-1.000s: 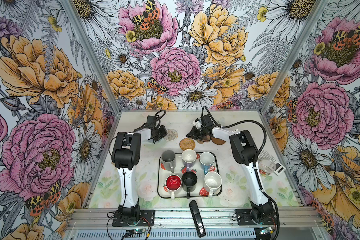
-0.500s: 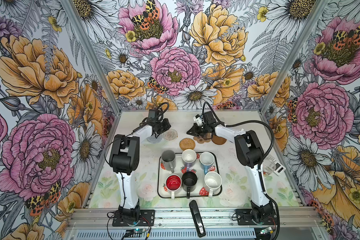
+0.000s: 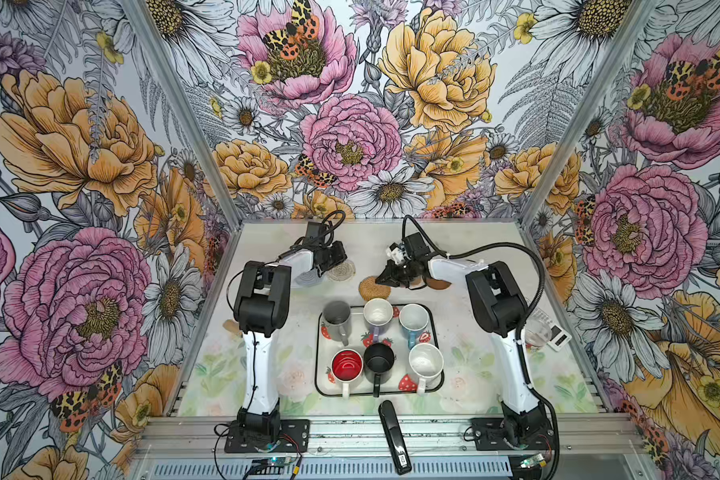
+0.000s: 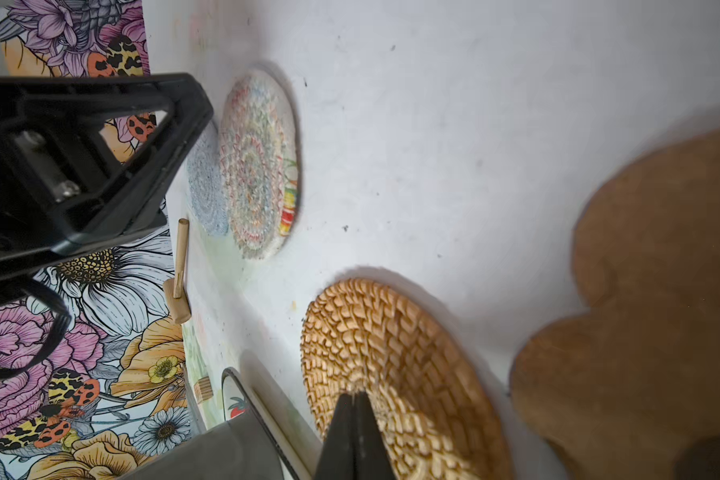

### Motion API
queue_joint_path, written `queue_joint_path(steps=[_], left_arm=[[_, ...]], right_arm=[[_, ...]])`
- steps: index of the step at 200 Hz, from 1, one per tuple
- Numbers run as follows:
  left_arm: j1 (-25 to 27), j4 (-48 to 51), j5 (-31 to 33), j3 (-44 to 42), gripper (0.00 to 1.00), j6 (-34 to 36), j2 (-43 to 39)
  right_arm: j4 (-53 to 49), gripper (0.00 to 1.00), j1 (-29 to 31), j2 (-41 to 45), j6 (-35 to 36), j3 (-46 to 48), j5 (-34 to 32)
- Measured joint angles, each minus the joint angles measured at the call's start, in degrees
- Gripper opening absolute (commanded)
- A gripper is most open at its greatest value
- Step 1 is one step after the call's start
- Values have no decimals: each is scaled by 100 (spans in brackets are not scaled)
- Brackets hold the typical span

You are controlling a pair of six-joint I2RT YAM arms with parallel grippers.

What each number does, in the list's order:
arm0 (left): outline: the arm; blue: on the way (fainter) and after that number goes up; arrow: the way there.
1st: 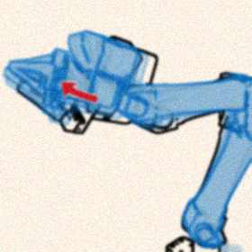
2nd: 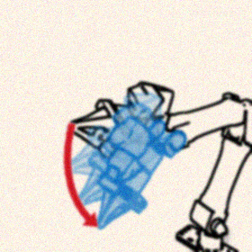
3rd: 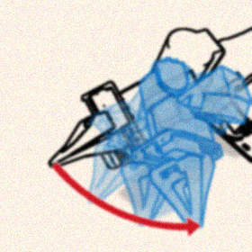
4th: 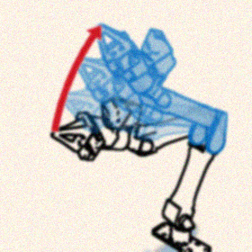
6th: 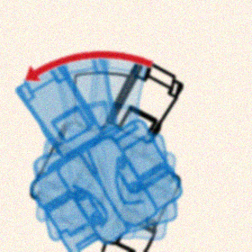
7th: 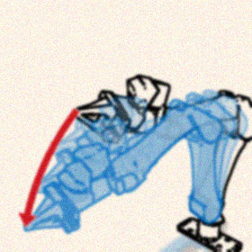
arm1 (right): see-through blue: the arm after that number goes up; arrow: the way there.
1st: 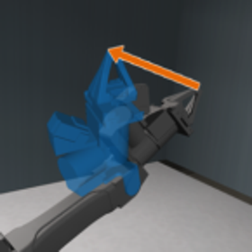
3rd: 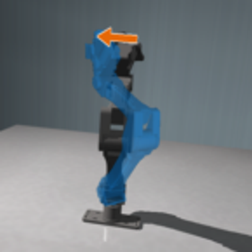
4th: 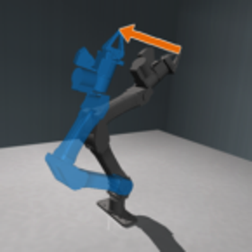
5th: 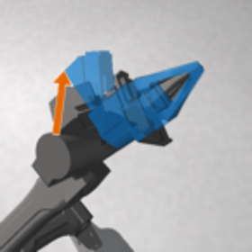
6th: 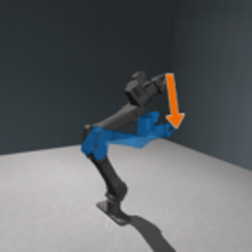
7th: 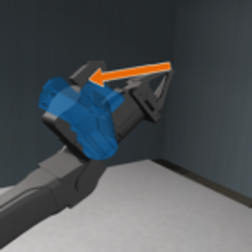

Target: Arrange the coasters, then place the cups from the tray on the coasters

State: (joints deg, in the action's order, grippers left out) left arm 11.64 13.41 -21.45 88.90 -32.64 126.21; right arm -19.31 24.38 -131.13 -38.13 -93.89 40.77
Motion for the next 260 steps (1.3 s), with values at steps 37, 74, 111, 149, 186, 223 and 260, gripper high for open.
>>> queue_joint_path(steps=[37,74,111,149,186,223,260], left_arm=[[24,-17,2,24,0,0,210],[46,-35,42,7,0,20,212],[79,-210,114,-133,0,114,175],[122,-345,214,-367,0,238,44],[127,-343,260,-525,0,289,-72],[129,-352,262,-623,0,310,-140],[144,-332,275,-638,0,310,-162]], right_arm=[[-107,0,48,-98,74,0,-24],[-116,0,57,-173,98,-55,37],[-129,0,59,-417,90,-431,70],[-125,0,59,-658,17,-798,96],[-129,0,57,-769,-37,-975,81],[-131,0,57,-841,-85,-1119,-22],[-168,0,39,-852,-111,-1187,-129]])
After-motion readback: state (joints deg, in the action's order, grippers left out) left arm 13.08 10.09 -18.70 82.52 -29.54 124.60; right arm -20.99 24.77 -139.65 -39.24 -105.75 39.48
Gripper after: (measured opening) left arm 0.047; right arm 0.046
